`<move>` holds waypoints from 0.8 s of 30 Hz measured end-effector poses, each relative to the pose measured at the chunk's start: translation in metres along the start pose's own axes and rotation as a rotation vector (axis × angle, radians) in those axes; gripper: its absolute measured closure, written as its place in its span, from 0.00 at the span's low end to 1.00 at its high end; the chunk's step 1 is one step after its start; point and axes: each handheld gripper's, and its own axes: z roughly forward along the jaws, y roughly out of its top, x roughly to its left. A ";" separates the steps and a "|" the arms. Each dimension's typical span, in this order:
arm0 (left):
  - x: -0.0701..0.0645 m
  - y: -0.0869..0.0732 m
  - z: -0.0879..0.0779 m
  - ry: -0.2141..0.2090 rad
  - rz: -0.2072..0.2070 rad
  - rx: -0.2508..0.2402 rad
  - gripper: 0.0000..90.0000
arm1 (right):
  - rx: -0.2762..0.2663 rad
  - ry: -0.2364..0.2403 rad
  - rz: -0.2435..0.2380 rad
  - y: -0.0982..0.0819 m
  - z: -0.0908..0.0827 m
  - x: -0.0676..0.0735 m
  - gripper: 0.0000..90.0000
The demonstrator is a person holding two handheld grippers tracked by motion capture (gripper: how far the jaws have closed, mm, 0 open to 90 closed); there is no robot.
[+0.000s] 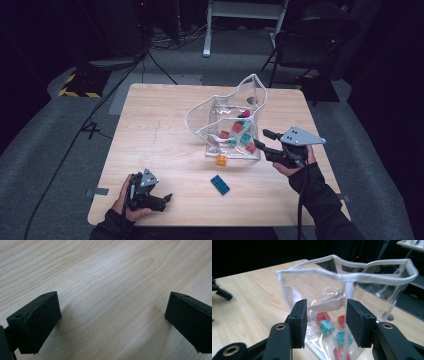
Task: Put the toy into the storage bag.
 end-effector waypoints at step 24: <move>0.000 0.000 0.000 0.000 -0.001 -0.001 0.01 | 0.182 0.270 -0.023 -0.078 0.059 0.078 0.47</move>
